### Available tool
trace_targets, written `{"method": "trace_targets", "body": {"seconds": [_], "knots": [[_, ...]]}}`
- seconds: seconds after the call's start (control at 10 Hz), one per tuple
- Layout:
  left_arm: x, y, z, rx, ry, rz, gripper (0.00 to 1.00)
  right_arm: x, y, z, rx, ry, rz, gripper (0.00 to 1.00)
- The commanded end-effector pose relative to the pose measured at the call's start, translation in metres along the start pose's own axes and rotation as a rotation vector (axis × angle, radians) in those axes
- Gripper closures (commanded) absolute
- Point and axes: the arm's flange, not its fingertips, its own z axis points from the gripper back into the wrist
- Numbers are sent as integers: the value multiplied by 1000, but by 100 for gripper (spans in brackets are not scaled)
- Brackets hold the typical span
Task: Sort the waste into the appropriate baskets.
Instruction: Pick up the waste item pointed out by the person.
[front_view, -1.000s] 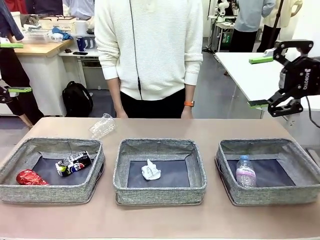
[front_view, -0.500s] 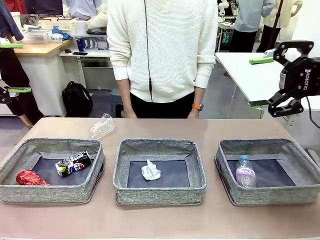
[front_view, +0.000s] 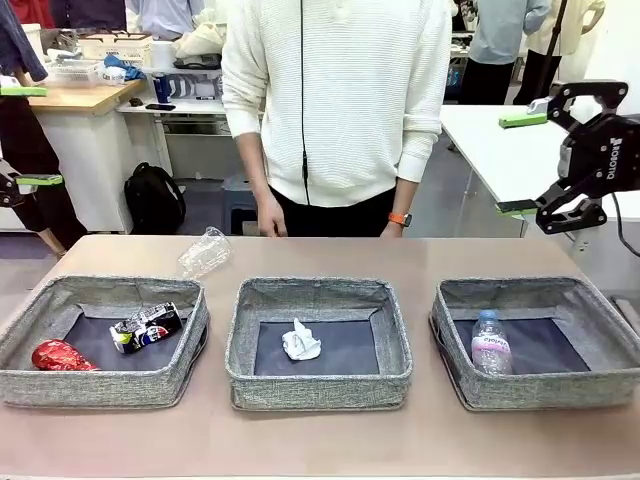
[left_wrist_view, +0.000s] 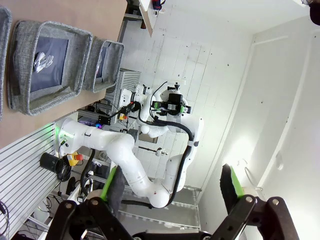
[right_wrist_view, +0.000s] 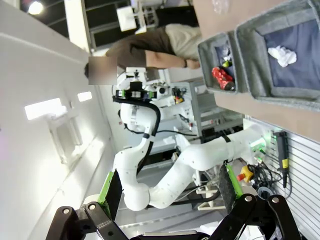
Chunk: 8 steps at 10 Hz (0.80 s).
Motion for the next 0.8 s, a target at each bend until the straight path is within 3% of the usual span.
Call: {"method": "trace_targets", "body": {"seconds": [0.0,0.7], "knots": [[-1,-2,-1,-17,6,-21,0,3,2,-3,24,4,23,0],[-1,-2,-1,-17,6,-21,0,3,2,-3,24,4,23,0]]}}
